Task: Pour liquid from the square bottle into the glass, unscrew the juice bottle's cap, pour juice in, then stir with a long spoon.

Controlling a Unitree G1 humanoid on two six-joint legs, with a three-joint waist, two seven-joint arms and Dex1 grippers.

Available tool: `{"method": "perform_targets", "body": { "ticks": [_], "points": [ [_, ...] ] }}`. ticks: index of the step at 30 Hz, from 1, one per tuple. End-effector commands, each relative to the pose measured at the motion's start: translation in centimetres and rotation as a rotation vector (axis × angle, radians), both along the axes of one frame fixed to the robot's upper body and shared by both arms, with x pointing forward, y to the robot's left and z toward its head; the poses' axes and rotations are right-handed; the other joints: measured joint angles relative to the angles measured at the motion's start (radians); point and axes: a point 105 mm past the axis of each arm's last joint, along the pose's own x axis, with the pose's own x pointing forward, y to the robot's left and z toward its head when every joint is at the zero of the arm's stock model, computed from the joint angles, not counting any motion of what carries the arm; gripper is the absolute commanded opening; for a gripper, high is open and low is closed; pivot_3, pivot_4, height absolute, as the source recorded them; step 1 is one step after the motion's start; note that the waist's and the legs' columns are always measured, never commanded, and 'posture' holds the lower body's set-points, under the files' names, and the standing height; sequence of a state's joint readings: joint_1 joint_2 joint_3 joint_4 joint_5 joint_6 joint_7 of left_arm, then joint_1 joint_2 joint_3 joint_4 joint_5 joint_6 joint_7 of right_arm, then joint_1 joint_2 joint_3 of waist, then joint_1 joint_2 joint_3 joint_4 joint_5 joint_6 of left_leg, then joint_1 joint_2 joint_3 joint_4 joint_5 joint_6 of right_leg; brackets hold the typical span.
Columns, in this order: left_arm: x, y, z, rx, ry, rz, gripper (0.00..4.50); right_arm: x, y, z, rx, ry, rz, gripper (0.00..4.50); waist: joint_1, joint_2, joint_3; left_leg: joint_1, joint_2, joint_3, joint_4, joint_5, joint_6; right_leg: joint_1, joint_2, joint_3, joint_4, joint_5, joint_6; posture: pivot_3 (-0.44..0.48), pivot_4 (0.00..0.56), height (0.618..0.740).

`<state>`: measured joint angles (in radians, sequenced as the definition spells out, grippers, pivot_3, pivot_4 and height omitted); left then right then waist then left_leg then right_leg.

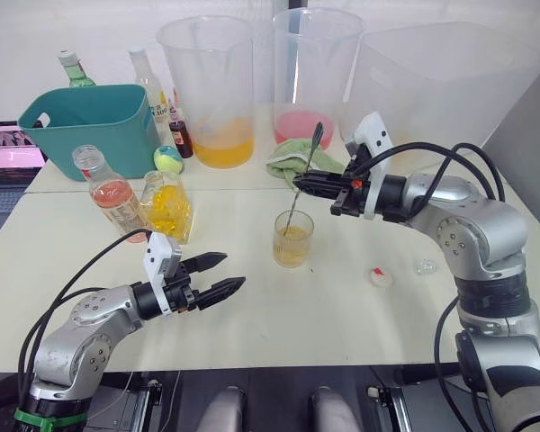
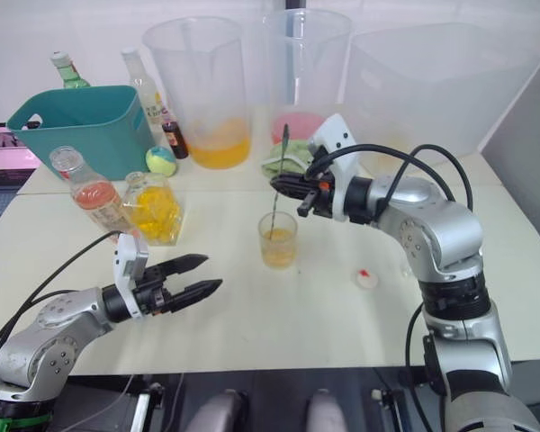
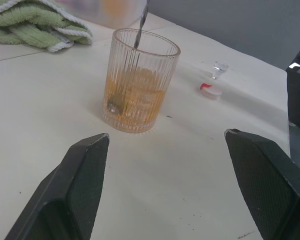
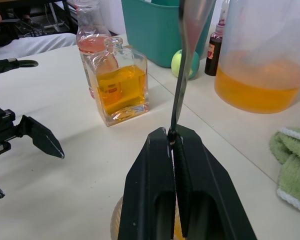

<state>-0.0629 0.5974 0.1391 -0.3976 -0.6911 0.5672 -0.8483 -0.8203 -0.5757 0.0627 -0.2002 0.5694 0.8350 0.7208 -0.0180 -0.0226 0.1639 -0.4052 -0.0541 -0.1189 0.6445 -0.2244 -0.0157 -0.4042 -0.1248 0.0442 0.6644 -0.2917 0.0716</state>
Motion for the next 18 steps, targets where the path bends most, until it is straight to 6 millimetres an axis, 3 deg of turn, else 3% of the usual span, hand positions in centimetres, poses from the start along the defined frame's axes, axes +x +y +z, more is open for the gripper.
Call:
{"method": "perform_targets", "body": {
  "ticks": [1, 6, 18],
  "points": [
    [-0.1, -0.1, 1.1, -0.002, -0.05, -0.01, 3.9, 0.1, -0.7, 3.3, 0.055, -0.126, -0.03, 0.0, 0.0, 0.0, 0.0, 0.0, 0.0, 0.0, 0.0, 0.0, 0.0, 0.0, 0.0, 0.0, 0.0, 0.0, 0.0, 0.0, 0.15, 0.738],
    [-0.1, -0.2, 1.2, -0.005, -0.051, -0.012, 3.9, -0.2, -0.4, 4.0, 0.047, -0.144, -0.009, 0.0, 0.0, 0.0, 0.0, 0.0, 0.0, 0.0, 0.0, 0.0, -0.001, 0.0, 0.0, 0.0, 0.0, 0.0, 0.0, 0.0, 0.15, 0.738],
    [-0.1, -0.1, 1.1, -0.008, -0.048, -0.01, 3.9, -1.5, 0.1, 3.5, 0.0, -0.095, 0.062, 0.0, 0.0, 0.0, 0.0, 0.0, 0.0, 0.0, 0.0, 0.0, 0.0, 0.0, 0.0, 0.0, 0.0, 0.0, 0.0, 0.0, 0.15, 0.738]
  ]
}}
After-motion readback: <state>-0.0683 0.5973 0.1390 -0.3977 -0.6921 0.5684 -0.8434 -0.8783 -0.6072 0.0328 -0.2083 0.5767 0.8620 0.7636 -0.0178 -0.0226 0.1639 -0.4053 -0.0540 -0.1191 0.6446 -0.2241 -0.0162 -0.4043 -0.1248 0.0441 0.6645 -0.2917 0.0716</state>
